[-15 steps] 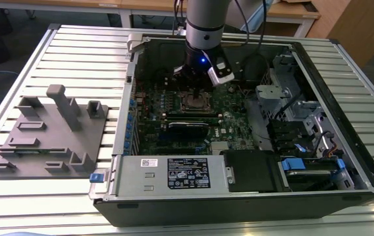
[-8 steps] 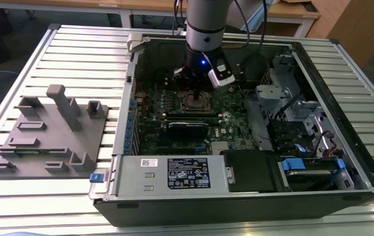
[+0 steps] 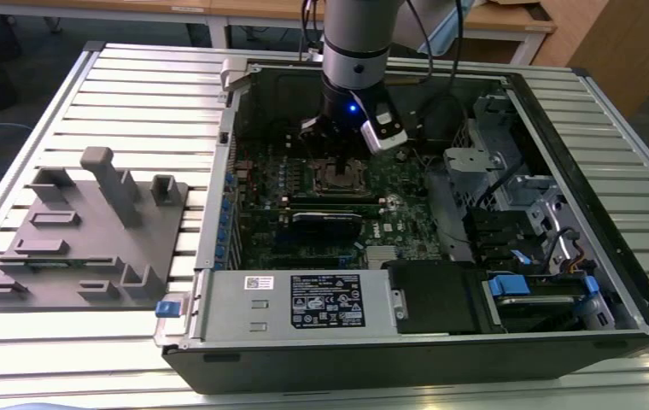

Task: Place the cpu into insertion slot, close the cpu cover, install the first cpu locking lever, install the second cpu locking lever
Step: 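Close the cpu cover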

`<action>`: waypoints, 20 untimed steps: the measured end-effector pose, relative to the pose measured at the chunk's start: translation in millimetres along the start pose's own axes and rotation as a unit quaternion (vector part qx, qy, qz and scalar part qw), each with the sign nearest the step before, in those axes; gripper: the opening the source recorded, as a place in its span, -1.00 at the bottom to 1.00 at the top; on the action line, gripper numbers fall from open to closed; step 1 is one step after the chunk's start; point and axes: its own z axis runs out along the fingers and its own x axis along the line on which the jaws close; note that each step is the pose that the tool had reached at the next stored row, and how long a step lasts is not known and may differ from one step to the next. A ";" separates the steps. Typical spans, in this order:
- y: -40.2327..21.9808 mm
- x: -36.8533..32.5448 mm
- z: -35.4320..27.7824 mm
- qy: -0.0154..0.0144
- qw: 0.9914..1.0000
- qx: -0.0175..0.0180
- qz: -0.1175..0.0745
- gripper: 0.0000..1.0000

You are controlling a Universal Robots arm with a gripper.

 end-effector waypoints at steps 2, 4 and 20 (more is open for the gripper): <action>0.0 0.1 0.0 0.000 1.000 0.000 0.000 -0.79; 0.0 0.2 0.0 0.000 1.000 0.000 0.000 -0.79; -0.2 7.3 0.1 0.000 1.000 0.000 0.000 -0.79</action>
